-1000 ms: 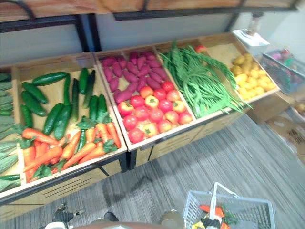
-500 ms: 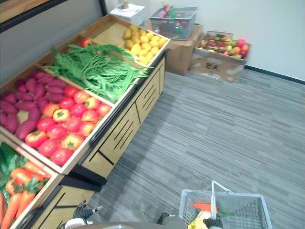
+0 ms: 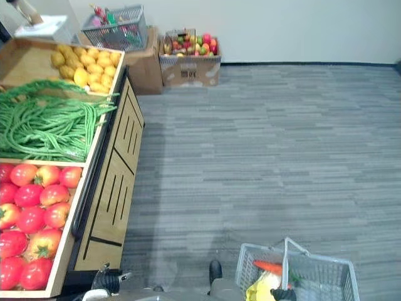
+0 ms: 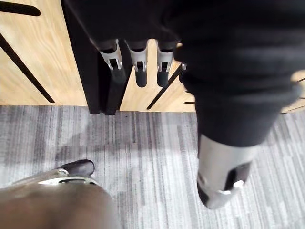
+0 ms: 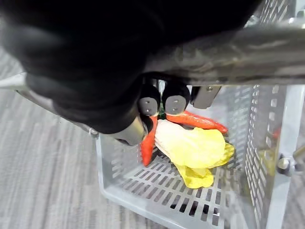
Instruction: Pick vegetable in the basket
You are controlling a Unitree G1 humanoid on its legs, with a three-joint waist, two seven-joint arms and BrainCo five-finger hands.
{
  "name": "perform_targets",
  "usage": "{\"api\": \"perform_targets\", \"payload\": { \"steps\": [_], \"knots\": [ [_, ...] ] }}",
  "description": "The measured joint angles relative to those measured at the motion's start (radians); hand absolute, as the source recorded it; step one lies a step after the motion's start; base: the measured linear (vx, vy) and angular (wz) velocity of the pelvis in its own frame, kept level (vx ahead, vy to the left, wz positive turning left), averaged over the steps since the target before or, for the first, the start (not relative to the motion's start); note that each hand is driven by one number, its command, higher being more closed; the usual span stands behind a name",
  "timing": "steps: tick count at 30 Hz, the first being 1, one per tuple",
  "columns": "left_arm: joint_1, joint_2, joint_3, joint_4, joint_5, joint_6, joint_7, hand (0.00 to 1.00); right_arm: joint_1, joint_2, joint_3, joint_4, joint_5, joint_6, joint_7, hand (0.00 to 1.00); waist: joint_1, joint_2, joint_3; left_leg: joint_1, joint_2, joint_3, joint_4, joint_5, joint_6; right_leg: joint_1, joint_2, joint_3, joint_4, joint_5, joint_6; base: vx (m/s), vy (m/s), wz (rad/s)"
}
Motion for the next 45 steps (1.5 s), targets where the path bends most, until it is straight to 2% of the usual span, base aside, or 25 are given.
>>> {"api": "perform_targets", "payload": {
  "steps": [4, 7, 8, 9, 10, 11, 12, 14, 18, 21, 22, 24, 26, 31, 33, 36, 38, 40, 45],
  "knots": [
    [-0.014, 0.010, -0.037, 0.000, -0.003, -0.002, 0.001, 0.00, 0.014, 0.007, 0.012, -0.032, 0.018, 0.002, -0.005, 1.00, 0.000, -0.016, 0.009, 0.002, -0.037, 0.084, -0.001, 0.000, 0.001, -0.053, -0.028, 0.067, 0.031, 0.015, 0.022, -0.04, 0.133, -0.50],
    [-0.028, 0.022, -0.055, -0.001, -0.003, -0.006, 0.001, 0.00, 0.015, 0.015, 0.055, -0.064, 0.017, -0.003, 0.000, 1.00, -0.001, -0.036, 0.018, 0.008, -0.040, 0.134, -0.003, 0.000, 0.001, -0.087, -0.028, 0.072, 0.067, 0.018, 0.024, -0.08, 0.044, -0.48],
    [-0.035, 0.029, -0.055, 0.002, -0.003, -0.006, 0.001, 0.00, 0.012, 0.030, 0.078, -0.072, 0.013, -0.005, 0.001, 1.00, 0.003, -0.047, 0.026, 0.015, -0.028, 0.167, 0.000, 0.001, 0.005, -0.110, -0.029, 0.002, 0.107, 0.010, 0.007, -0.09, -0.035, -0.34],
    [-0.036, 0.030, -0.055, 0.005, -0.003, -0.006, 0.001, 0.00, 0.013, 0.036, 0.079, -0.073, 0.006, -0.006, 0.004, 1.00, 0.003, -0.047, 0.027, 0.017, -0.021, 0.185, 0.000, 0.000, 0.010, -0.119, -0.036, -0.048, 0.134, -0.014, -0.020, -0.12, -0.070, -0.25],
    [-0.038, 0.030, -0.056, 0.006, -0.003, -0.005, 0.001, 0.00, 0.014, 0.051, 0.074, -0.073, -0.005, -0.006, 0.004, 1.00, 0.003, -0.047, 0.027, 0.024, -0.006, 0.205, 0.000, -0.005, 0.020, -0.136, -0.066, -0.176, 0.228, -0.065, -0.070, 0.00, -0.096, -0.11],
    [-0.036, 0.033, -0.054, 0.005, -0.003, -0.005, 0.001, 0.00, 0.022, 0.059, 0.068, -0.071, -0.005, -0.006, 0.005, 1.00, 0.006, -0.053, 0.026, 0.047, 0.001, 0.210, 0.000, -0.006, 0.018, -0.131, -0.094, -0.265, 0.281, -0.097, -0.063, 0.03, -0.108, -0.11],
    [-0.037, 0.035, -0.052, 0.006, -0.003, -0.005, 0.000, 0.00, 0.024, 0.063, 0.068, -0.068, -0.004, -0.005, 0.008, 1.00, 0.008, -0.058, 0.025, 0.054, 0.003, 0.210, 0.001, -0.008, 0.016, -0.129, -0.091, -0.274, 0.284, -0.101, -0.049, 0.07, -0.110, -0.11],
    [-0.038, 0.036, -0.051, 0.006, -0.003, -0.005, -0.003, 0.00, 0.023, 0.065, 0.068, -0.066, -0.005, -0.006, 0.012, 1.00, 0.010, -0.058, 0.016, 0.052, 0.019, 0.209, 0.004, -0.012, 0.007, -0.128, -0.064, -0.266, 0.285, -0.106, -0.053, 0.01, -0.137, -0.15],
    [-0.040, 0.028, -0.045, 0.018, -0.004, -0.005, -0.019, 0.00, 0.013, 0.064, 0.068, -0.059, -0.021, -0.003, 0.020, 1.00, 0.006, -0.035, 0.008, 0.048, 0.054, 0.210, 0.004, -0.009, 0.001, -0.114, -0.005, -0.246, 0.209, -0.096, -0.051, 0.03, -0.115, -0.20],
    [-0.041, 0.027, -0.044, 0.024, -0.004, -0.005, -0.022, 0.00, 0.008, 0.064, 0.069, -0.032, -0.021, -0.002, 0.021, 1.00, 0.009, -0.031, 0.003, 0.049, 0.066, 0.209, 0.005, 0.001, -0.011, -0.070, 0.030, -0.234, 0.087, -0.039, -0.062, 0.05, -0.023, -0.19],
    [-0.041, 0.027, -0.042, 0.026, -0.006, -0.005, -0.022, 0.00, 0.004, 0.064, 0.073, -0.022, -0.021, -0.002, 0.022, 1.00, 0.009, -0.030, 0.002, 0.049, 0.063, 0.210, 0.008, 0.006, -0.013, -0.038, 0.038, -0.225, 0.006, 0.005, -0.061, 0.04, 0.022, -0.25],
    [-0.041, 0.028, -0.041, 0.033, -0.016, -0.004, -0.022, 0.00, 0.012, 0.065, 0.075, -0.020, -0.020, 0.001, 0.026, 1.00, 0.007, -0.029, 0.002, 0.051, 0.056, 0.211, 0.020, 0.007, -0.012, 0.000, 0.038, -0.217, -0.070, 0.048, -0.060, 0.05, 0.051, -0.18],
    [-0.038, 0.028, -0.041, 0.039, -0.023, -0.003, -0.024, 0.00, 0.019, 0.064, 0.075, -0.018, -0.018, 0.002, 0.032, 1.00, 0.003, -0.024, 0.000, 0.054, 0.051, 0.210, 0.034, 0.007, -0.012, 0.008, 0.031, -0.212, -0.070, 0.056, -0.057, 0.03, 0.084, -0.10],
    [-0.039, 0.027, -0.031, 0.054, -0.090, -0.004, -0.042, 0.00, 0.022, 0.046, 0.080, -0.001, -0.012, -0.003, 0.040, 1.00, 0.006, -0.022, -0.003, 0.061, 0.048, 0.209, 0.115, 0.007, -0.012, 0.034, 0.020, -0.176, -0.070, 0.053, -0.057, 0.03, 0.048, -0.21],
    [-0.038, 0.018, -0.027, 0.056, -0.130, -0.005, -0.044, 0.00, 0.023, 0.029, 0.081, -0.001, -0.012, -0.003, 0.040, 1.00, 0.006, -0.012, -0.006, 0.042, 0.044, 0.198, 0.185, 0.007, -0.012, 0.039, 0.012, -0.151, -0.070, 0.052, -0.055, 0.03, 0.025, -0.32],
    [-0.037, 0.014, -0.022, 0.068, -0.142, -0.005, -0.045, 0.00, 0.025, 0.003, 0.089, 0.001, -0.013, -0.003, 0.041, 1.00, 0.006, -0.001, -0.014, 0.024, 0.029, 0.119, 0.235, 0.024, -0.011, 0.040, 0.002, -0.110, -0.070, 0.054, -0.052, 0.02, 0.035, -0.31],
    [-0.039, 0.006, -0.023, 0.073, -0.142, -0.005, -0.048, 0.00, 0.029, -0.002, 0.087, 0.000, -0.012, -0.005, 0.040, 1.00, -0.001, 0.000, -0.016, 0.017, 0.020, 0.094, 0.226, 0.028, -0.010, 0.031, -0.004, -0.107, -0.070, 0.054, -0.051, 0.00, 0.045, -0.12],
    [-0.043, -0.017, -0.024, 0.073, -0.141, -0.006, -0.056, 0.00, 0.037, -0.013, 0.074, 0.000, -0.004, -0.006, 0.038, 1.00, -0.005, 0.014, -0.033, 0.025, 0.012, 0.097, 0.165, 0.027, -0.010, 0.004, -0.001, -0.104, -0.070, 0.059, -0.044, 0.00, 0.059, -0.03],
    [-0.054, -0.022, -0.044, 0.074, -0.139, -0.006, -0.058, 0.00, 0.034, -0.006, 0.080, -0.008, 0.000, -0.008, 0.038, 1.00, -0.003, 0.007, -0.030, 0.054, -0.001, 0.121, 0.071, -0.001, -0.004, -0.035, 0.016, -0.065, -0.063, 0.093, -0.035, -0.08, 0.103, -0.27]
  ]
}}
